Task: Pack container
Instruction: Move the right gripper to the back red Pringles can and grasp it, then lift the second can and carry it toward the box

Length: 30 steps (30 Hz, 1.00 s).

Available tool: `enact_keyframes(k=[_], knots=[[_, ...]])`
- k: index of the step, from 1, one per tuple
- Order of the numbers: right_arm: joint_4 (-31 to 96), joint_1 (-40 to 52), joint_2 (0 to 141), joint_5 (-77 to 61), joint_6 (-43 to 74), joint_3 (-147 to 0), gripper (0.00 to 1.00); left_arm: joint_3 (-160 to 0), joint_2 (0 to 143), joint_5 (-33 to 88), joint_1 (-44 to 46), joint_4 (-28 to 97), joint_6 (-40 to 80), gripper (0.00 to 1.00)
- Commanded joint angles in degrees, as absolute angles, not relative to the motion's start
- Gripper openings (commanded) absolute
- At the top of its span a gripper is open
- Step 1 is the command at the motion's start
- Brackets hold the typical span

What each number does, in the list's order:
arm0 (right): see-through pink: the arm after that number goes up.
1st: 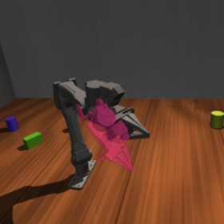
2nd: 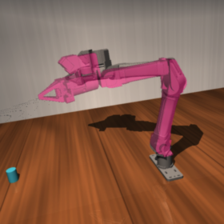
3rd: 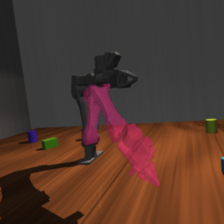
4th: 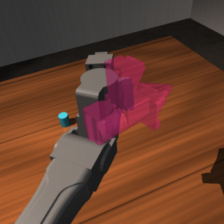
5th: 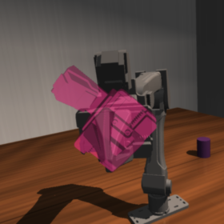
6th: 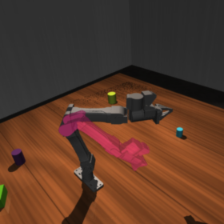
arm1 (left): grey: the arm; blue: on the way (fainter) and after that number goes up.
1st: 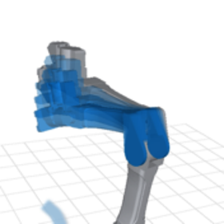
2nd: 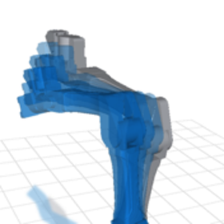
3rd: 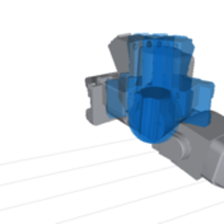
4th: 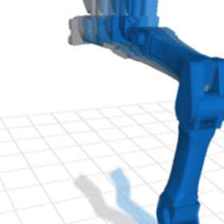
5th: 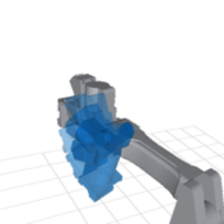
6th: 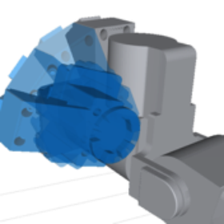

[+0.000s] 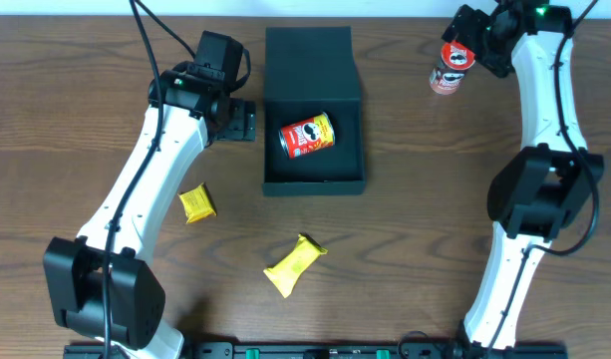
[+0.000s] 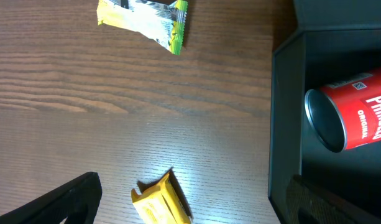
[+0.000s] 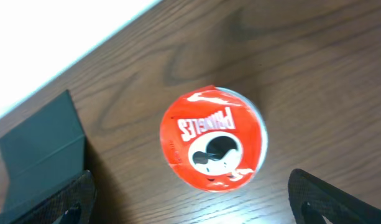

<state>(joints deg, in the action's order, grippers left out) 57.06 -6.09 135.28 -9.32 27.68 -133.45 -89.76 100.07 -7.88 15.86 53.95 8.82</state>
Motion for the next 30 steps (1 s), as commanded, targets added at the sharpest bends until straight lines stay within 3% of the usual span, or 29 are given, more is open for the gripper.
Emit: enact_keyframes(k=[1,13,30], knots=[[56.5,-5.9,135.6,-10.1,29.1,-134.2,0.99,-90.5,100.6,-7.9,15.8,54.1,9.3,0.95],[52.2,-4.5,139.5,-2.3,31.2,-134.2,0.99,-90.5,100.6,-7.9,15.8,54.2,9.2,0.95],[51.2,-4.4,140.2,-1.7,31.3,-134.2,0.99,-90.5,100.6,-7.9,15.8,54.1,9.2,0.96]])
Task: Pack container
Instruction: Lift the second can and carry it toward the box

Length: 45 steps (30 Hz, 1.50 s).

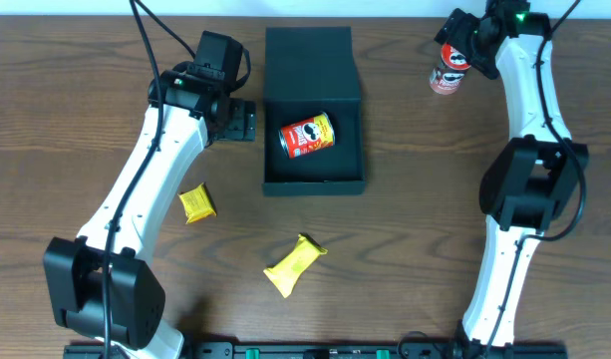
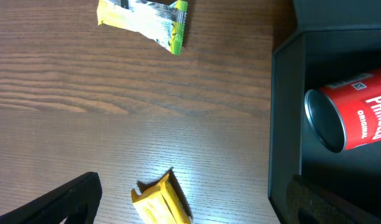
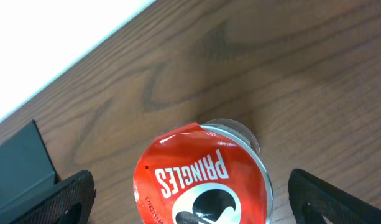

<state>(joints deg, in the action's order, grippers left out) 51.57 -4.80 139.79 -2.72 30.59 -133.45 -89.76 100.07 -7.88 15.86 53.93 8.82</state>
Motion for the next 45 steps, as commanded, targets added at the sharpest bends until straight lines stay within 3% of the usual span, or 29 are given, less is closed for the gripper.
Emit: enact_keyframes(k=[1,23,26,30,45], knots=[[51.0,-4.4,140.4,-1.7,31.3,-134.2,0.99,-90.5,100.6,-7.9,15.8,54.1,9.2,0.95],[49.9,-4.1,144.4,-1.5,32.4,-134.2,0.99,-90.5,100.6,-7.9,15.8,54.2,9.2,0.95],[50.1,-4.1,144.4,-1.5,32.3,-134.2,0.91,-90.5,100.6,-7.9,15.8,54.1,9.2,0.95],[50.8,-4.1,144.4,-1.5,32.3,-134.2,0.72,-90.5,100.6,-7.9,15.8,54.2,9.2,0.95],[54.1,-3.2,144.3,-10.3,32.4,-134.2,0.68,-90.5,100.6,-7.9,15.8,54.4,9.2,0.95]])
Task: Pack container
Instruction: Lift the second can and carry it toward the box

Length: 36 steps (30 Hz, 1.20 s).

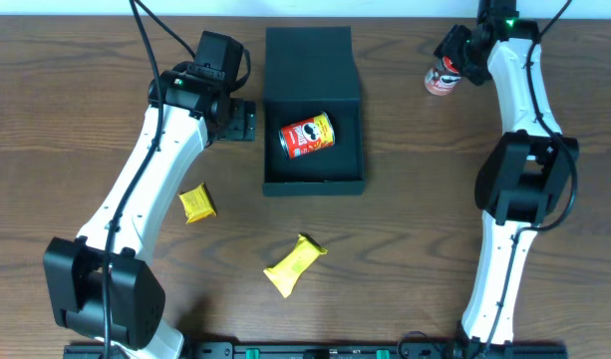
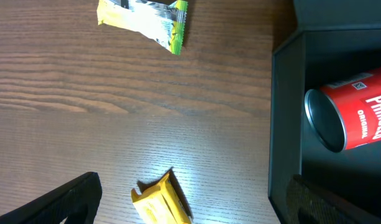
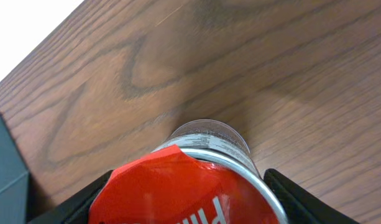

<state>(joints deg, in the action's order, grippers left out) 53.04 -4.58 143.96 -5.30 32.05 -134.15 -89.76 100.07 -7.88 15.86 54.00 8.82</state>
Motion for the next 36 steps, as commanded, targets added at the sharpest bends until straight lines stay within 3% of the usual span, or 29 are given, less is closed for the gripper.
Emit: enact_keyframes(k=[1,12,22,36], knots=[[54.4,-2.9,144.3,-11.5,32.7,-134.2,0.69,-90.5,100.6,-7.9,15.8,54.6,9.2,0.95],[59.6,0.6,143.5,-23.0,33.8,-134.3,0.7,-90.5,100.6,-7.9,15.8,55.4,9.2,0.95],[66.0,0.7,137.2,-24.7,31.4,-134.3,0.71,-90.5,100.6,-7.9,15.8,55.7,9.3,0.95],[82.8,1.5,131.5,-39.9,26.0,-134.2,0.7,-90.5,100.6,-7.4,15.8,56.8,9.3,0.96]])
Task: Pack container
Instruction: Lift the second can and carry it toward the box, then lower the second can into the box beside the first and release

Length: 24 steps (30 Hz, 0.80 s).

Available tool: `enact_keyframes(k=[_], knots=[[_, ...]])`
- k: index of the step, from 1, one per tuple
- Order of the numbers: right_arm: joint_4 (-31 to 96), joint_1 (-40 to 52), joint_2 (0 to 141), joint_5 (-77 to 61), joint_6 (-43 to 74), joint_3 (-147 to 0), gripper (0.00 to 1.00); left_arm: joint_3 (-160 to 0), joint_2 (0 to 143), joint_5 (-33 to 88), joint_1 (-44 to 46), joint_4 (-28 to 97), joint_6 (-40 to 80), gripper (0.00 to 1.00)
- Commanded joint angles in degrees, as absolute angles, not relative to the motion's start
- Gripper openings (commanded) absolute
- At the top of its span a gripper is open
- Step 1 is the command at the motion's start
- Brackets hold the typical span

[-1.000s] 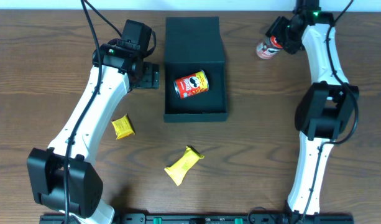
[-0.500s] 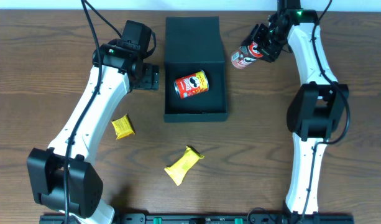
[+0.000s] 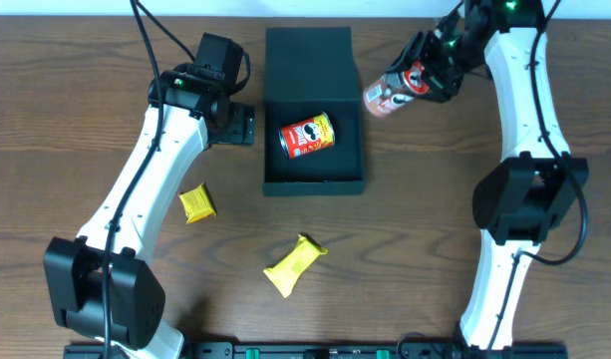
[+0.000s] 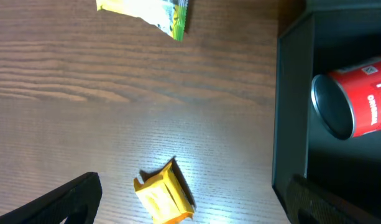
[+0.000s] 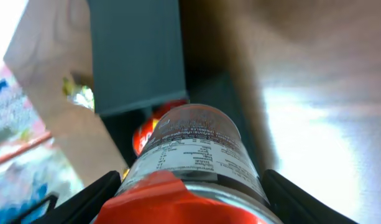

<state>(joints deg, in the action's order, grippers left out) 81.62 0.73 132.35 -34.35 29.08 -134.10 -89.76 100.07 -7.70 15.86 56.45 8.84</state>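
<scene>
The black box [image 3: 314, 170] lies open at table centre, its lid [image 3: 308, 50] folded back. One red Pringles can [image 3: 307, 136] lies on its side inside it, also showing in the left wrist view [image 4: 358, 106]. My right gripper [image 3: 425, 72] is shut on a second Pringles can [image 3: 389, 93], held tilted in the air just right of the box's far right corner; that can [image 5: 190, 155] fills the right wrist view, with the box [image 5: 137, 56] beyond it. My left gripper [image 3: 241, 122] hangs open left of the box.
A small yellow packet [image 3: 195, 202] lies left of the box, below my left gripper [image 4: 165, 198]. A yellow-green snack packet [image 3: 293, 264] lies in front of the box, seen too at the top of the left wrist view [image 4: 143, 9].
The second Pringles can stood on the table at the back right with my right fingers around it. Now it is off the table, tilted, and further left beside the box. The left wrist view shifted slightly.
My right gripper was open above the upright can at the back right, then lower over it, then closely around it. Now it holds the can in the air by the box. The left arm stayed beside the box, open.
</scene>
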Motion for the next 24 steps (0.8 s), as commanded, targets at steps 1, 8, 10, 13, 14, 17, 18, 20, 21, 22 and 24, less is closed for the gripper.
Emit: enact_keyframes(k=[1,8,10,13,14,17,18,20,21,22,24], knots=[[83.3,1.7,131.5,-40.7,26.0,-134.2,0.7,-90.5,100.6,-7.4,15.8,56.9,9.3,0.95],[90.3,6.2,131.5,-43.9,24.4,-134.2,0.7,-90.5,100.6,-7.4,15.8,56.9,9.5,0.95],[91.0,8.3,131.5,-44.5,24.3,-134.2,0.7,-90.5,100.6,-7.2,15.8,56.9,9.5,0.95],[91.2,11.4,131.5,-44.5,24.8,-134.1,0.7,-90.5,100.6,-6.0,15.8,56.9,9.5,0.95],[91.3,12.6,131.5,-44.4,25.4,-134.1,0.7,-90.5,100.6,-5.9,15.8,56.9,9.5,0.95],[90.3,15.2,131.5,-44.4,27.5,-133.9,0.7,-90.5,100.6,-5.9,15.8,56.9,9.5,0.95],[90.0,15.6,131.5,-44.5,28.3,-133.6,0.7,-90.5,100.6,-5.9,15.8,56.9,9.5,0.95],[89.8,16.4,131.5,-44.5,29.1,-132.4,0.69,-90.5,100.6,-5.9,15.8,57.0,9.5,0.95],[89.8,16.6,131.5,-44.6,29.2,-131.8,0.69,-90.5,100.6,-5.9,15.8,57.0,9.5,0.95],[89.4,16.9,131.5,-44.7,29.3,-130.5,0.69,-90.5,100.6,-5.9,15.8,57.0,9.5,0.95],[86.8,16.9,131.5,-46.6,29.3,-127.7,0.68,-90.5,100.6,-5.9,15.8,57.0,9.5,0.95]])
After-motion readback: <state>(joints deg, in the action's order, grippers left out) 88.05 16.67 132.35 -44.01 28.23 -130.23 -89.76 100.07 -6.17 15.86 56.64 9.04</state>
